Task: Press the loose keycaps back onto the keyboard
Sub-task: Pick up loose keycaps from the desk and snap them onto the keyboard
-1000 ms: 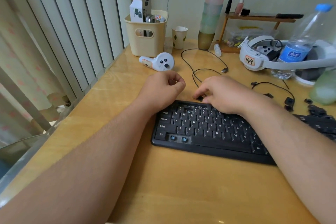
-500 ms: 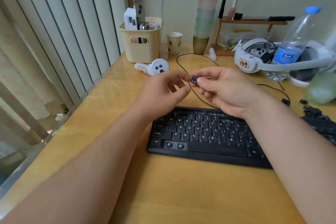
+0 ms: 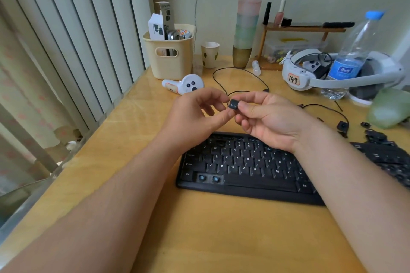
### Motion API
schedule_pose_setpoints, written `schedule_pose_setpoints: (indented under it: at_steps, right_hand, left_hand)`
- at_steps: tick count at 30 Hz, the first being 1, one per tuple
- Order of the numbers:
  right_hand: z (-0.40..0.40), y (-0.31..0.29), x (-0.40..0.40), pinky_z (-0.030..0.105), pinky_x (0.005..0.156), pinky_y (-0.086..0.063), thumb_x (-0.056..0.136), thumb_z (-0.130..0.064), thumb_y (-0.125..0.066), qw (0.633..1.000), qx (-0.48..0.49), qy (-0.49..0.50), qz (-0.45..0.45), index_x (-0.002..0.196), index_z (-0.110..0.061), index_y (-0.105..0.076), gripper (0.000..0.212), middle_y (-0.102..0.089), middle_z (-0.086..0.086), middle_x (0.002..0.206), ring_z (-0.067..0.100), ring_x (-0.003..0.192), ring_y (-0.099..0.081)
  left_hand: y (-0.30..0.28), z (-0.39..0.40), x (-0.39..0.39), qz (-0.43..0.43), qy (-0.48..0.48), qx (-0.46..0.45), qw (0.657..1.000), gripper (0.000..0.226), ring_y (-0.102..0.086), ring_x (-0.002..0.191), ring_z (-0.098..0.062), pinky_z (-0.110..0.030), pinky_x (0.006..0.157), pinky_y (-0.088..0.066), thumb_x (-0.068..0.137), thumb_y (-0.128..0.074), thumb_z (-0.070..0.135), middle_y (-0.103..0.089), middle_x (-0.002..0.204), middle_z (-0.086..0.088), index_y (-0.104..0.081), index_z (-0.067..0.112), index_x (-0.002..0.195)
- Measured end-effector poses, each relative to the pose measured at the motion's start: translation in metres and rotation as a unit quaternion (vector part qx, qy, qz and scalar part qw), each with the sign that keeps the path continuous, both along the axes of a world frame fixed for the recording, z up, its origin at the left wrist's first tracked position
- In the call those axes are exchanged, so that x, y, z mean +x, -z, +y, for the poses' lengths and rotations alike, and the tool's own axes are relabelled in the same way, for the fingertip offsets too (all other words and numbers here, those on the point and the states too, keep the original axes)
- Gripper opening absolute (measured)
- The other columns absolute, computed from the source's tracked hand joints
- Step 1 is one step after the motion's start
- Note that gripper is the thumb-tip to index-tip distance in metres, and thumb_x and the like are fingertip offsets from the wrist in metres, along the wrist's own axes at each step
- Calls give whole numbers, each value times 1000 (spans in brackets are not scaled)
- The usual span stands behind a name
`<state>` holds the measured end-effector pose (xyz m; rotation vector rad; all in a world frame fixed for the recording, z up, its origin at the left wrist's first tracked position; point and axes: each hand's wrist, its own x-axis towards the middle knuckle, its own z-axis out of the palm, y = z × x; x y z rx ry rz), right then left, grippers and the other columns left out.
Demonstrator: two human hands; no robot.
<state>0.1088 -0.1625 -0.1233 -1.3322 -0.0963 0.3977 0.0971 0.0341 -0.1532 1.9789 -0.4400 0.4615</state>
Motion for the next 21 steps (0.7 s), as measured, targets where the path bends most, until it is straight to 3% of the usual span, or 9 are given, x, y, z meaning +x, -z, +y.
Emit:
schedule_pose_setpoints:
  at_steps: [6, 11, 14, 17, 21]
  right_hand:
    - [6, -1, -3, 23, 64, -53, 94, 2, -66, 1000, -17, 9, -19, 100, -6, -69, 10, -72, 13, 84, 17, 71, -67]
    - [7, -1, -6, 27, 67, -52, 93, -3, -72, 980, -143, 69, -117, 99, -10, -74, 10, -71, 7, 87, 15, 72, -66]
    - [6, 2, -8, 25, 72, -55, 90, -17, -78, 907, -299, 91, -281, 100, -27, -77, 14, -74, -8, 87, 14, 74, -69]
    - [4, 1, -11, 6, 69, -44, 86, -31, -82, 824, -423, 104, -361, 100, -38, -79, 16, -73, -21, 86, -3, 78, -65]
    - [5, 3, -12, 4, 72, -42, 85, -33, -83, 798, -453, 101, -384, 105, -39, -79, 21, -72, -25, 86, -7, 80, -66]
  left_hand:
    - [0, 3, 1, -20, -16, 18, 1000, 19, -62, 80, -7, -15, 73, -45, 82, -88, 34, -72, 88, 15, -74, 32, 95]
    - [-1, 6, -1, -16, -13, 53, 998, 17, -66, 84, -7, -18, 77, -49, 87, -81, 26, -73, 87, 21, -75, 37, 98]
    - [-2, 6, -2, -1, -13, 83, 996, 21, -67, 83, -3, -9, 75, -44, 88, -79, 24, -73, 86, 26, -75, 39, 102]
    - [-2, 8, -1, 42, -1, 57, 997, 21, -61, 77, 3, -6, 73, -41, 88, -79, 21, -75, 85, 19, -74, 39, 99]
    - [-3, 10, 0, 79, 21, 3, 997, 19, -65, 82, -8, -12, 78, -46, 89, -79, 17, -77, 87, 8, -77, 30, 103]
